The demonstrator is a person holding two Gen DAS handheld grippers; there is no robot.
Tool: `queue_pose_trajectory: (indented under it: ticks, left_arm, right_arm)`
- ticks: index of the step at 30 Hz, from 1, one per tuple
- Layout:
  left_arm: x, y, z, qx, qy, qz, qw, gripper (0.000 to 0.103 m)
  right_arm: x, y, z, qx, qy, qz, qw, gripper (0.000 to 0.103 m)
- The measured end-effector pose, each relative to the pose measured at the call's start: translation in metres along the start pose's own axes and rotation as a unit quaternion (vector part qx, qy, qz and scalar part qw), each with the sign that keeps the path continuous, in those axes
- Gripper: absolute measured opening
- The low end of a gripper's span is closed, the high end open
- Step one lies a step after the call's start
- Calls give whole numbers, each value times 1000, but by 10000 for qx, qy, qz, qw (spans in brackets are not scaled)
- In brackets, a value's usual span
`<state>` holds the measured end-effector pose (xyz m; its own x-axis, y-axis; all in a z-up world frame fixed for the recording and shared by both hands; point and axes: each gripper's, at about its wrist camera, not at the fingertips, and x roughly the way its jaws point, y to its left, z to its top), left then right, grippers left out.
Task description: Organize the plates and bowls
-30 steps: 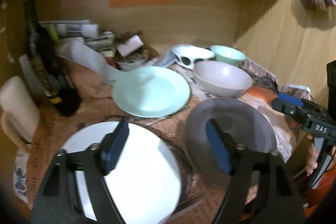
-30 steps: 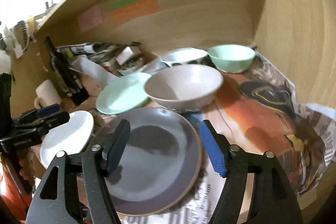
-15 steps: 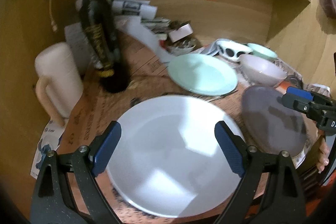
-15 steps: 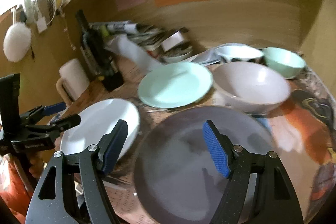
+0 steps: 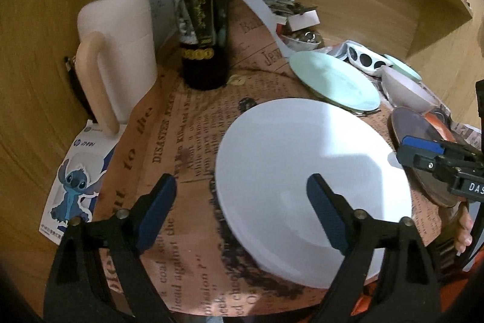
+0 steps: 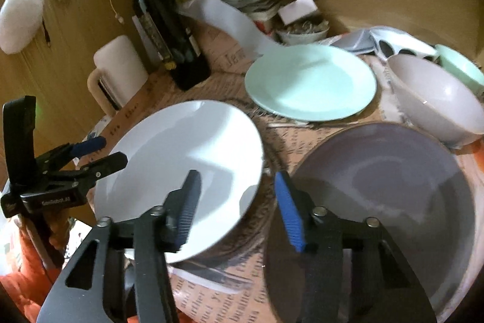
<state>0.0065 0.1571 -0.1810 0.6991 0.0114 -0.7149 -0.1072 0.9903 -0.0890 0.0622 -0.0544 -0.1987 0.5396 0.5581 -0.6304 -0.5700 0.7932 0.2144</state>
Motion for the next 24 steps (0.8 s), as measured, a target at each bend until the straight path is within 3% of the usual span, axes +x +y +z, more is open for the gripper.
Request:
queue_pose_trajectory:
  ticks: [2,7,14,24]
  left_arm:
    - [1,3,-2,5,32,-56,10000,74]
    - [8,9,-5,18,134,-225,9997,62]
    - [15,11,-9,45,246,-472,9986,52]
    - [16,18,-6,7,258,-604,9978,39]
  right_arm:
    - [3,1,0,45,67,-2,10000,36]
    - [9,4,0,75,161,-246,9995,35]
    - [11,12,-1,-6,142,-560,9983,35]
    - [19,15,6,139,89,-447,9989,35]
